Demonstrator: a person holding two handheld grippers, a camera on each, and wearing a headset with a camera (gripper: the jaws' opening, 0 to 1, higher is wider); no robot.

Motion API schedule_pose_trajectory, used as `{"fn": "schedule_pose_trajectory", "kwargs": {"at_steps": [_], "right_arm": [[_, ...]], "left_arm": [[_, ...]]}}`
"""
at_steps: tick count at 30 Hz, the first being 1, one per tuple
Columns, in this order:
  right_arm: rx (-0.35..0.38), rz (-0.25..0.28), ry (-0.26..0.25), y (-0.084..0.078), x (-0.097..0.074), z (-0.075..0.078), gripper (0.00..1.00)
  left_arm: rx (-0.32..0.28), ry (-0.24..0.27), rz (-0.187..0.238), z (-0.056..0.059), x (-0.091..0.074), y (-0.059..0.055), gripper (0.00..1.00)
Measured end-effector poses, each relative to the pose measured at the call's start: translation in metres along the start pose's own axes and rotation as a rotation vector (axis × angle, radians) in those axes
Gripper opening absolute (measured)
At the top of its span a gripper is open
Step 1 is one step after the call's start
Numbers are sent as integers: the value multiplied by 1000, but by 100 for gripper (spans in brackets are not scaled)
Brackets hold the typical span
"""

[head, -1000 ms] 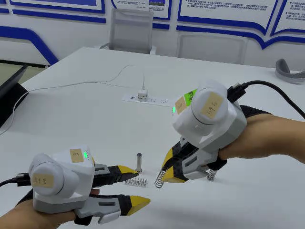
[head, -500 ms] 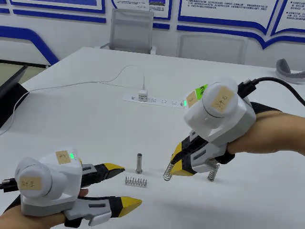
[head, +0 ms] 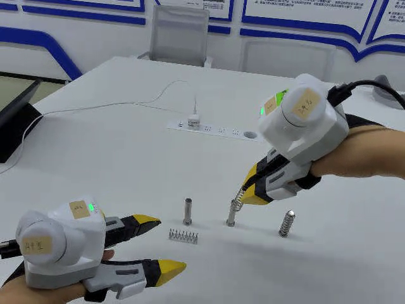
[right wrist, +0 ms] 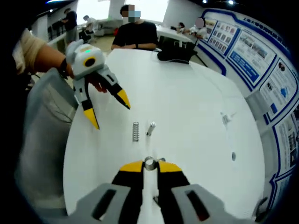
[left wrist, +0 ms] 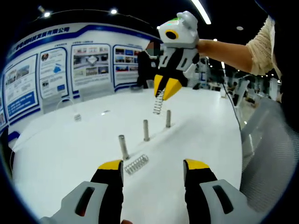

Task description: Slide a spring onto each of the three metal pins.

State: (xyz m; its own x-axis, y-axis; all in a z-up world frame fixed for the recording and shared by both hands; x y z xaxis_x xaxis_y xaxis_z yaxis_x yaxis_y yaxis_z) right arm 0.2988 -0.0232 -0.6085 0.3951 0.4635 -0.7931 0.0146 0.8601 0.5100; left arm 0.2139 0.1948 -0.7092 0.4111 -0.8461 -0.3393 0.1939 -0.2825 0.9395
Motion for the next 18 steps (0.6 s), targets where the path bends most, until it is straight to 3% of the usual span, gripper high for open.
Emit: {"fn": "schedule_pose_trajectory", "kwargs": {"at_steps": [7,18], "right_arm": [[15,-30,-26,0,9,14,12],[20,-69,-4,-1,25,15,12]], "left_arm": [[-7,-3,-1,1,2,-3,53],[-16,-9,0,3,4,-4,52]]}}
Point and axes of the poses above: the centre of the closed fingertips' face, and the gripper's own axes: x roughly forward along the fingers, z roughly to its right, y roughly out of its top, the point moved 10 cm from there along -x, roughly backward along the fingers, and after that the axes turned 9 degrees about -y, right-handed, at the moved point
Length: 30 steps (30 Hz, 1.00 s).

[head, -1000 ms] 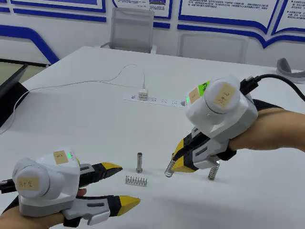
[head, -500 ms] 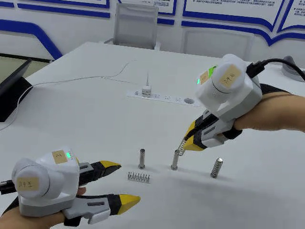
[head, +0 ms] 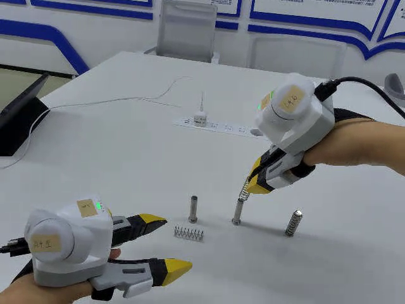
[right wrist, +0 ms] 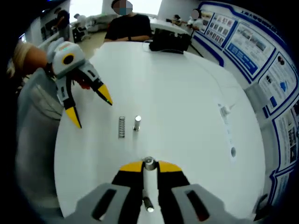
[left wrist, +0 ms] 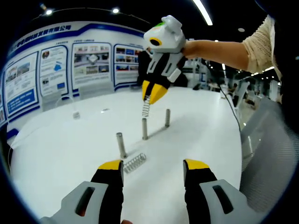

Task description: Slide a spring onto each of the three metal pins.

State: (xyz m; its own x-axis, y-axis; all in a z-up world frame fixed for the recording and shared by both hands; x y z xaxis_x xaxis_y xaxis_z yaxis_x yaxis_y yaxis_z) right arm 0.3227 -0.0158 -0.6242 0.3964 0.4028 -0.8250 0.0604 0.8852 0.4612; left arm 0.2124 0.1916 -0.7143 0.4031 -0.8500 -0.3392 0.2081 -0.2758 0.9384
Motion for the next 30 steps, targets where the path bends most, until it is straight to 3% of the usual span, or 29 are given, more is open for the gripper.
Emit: {"fn": "schedule_pose_trajectory", "kwargs": {"at_steps": [30], "right_arm": [[1,-70,48,-4,31,4,12]], "left_arm": [[-8,-18,8,1,7,1,52]]}}
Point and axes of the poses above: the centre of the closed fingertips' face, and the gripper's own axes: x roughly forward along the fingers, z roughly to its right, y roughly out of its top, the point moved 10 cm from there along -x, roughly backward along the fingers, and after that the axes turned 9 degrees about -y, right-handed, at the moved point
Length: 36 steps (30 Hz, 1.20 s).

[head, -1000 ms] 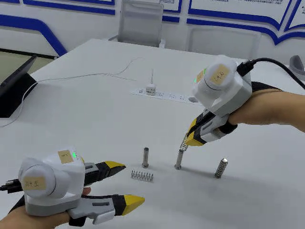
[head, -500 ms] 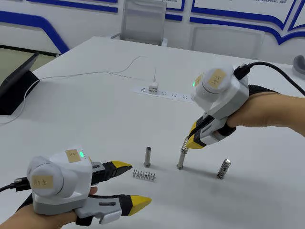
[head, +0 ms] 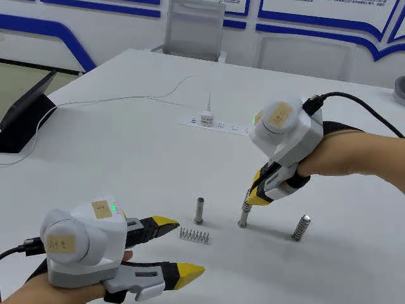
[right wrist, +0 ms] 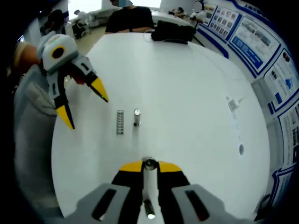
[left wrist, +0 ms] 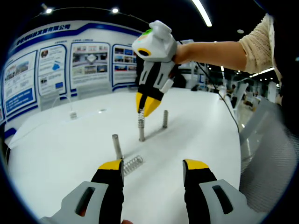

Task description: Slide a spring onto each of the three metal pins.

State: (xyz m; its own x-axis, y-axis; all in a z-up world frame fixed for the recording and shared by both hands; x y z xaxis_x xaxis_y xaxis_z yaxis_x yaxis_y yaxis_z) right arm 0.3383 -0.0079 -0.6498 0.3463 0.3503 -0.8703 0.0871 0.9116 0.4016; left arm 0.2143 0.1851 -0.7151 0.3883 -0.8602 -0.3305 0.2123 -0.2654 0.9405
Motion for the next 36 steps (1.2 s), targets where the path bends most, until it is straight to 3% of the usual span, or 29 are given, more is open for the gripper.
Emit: {"fn": "schedule_pose_trajectory", "kwargs": {"at_steps": [26,36], "right_arm": [[22,-54,25,-11,29,-6,12],[23,-42,24,-13,29,-7,15]], "left_arm": [[-6,5,-4,-1,1,-1,51],[-6,5,-5,-1,2,-2,51]]}}
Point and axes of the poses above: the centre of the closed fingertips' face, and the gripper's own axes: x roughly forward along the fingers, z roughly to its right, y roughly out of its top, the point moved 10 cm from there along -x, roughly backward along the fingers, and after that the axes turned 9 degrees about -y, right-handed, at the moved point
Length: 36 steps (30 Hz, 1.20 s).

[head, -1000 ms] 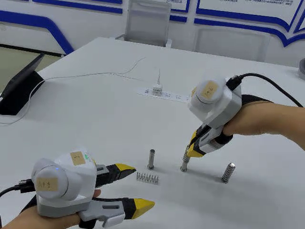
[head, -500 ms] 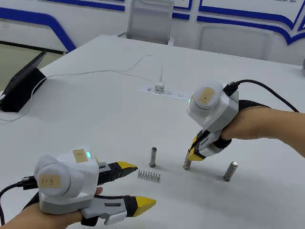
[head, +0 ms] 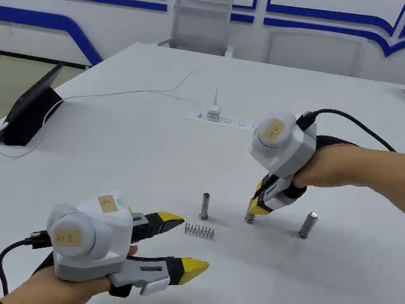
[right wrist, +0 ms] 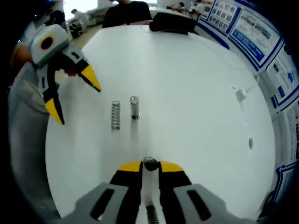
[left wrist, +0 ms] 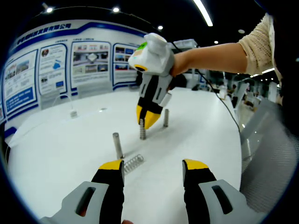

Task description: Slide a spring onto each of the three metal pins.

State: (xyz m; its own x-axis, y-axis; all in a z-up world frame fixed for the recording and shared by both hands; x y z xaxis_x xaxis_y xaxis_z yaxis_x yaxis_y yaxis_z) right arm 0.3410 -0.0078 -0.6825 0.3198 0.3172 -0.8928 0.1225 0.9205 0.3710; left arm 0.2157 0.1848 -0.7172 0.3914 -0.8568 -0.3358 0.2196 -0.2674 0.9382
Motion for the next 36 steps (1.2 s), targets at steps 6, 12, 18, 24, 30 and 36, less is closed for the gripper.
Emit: {"fn": "schedule_pose_trajectory", "kwargs": {"at_steps": [6,12,18,24,30,36], "right_arm": [[-2,10,-4,-2,-1,-1,19],[-1,33,-21,0,-8,0,22],[-17,77,-49,10,-18,-1,22],[-50,111,-38,24,-19,-14,22],[-48,133,4,35,-11,-27,21],[-46,136,38,37,0,-39,19]], "left_arm": [[0,0,-2,0,0,0,51],[2,-1,-4,1,0,0,51],[2,-2,-8,1,0,0,51],[6,-6,-14,2,1,0,51],[4,-2,-16,2,-1,0,51],[6,-4,-20,2,0,0,51]]}}
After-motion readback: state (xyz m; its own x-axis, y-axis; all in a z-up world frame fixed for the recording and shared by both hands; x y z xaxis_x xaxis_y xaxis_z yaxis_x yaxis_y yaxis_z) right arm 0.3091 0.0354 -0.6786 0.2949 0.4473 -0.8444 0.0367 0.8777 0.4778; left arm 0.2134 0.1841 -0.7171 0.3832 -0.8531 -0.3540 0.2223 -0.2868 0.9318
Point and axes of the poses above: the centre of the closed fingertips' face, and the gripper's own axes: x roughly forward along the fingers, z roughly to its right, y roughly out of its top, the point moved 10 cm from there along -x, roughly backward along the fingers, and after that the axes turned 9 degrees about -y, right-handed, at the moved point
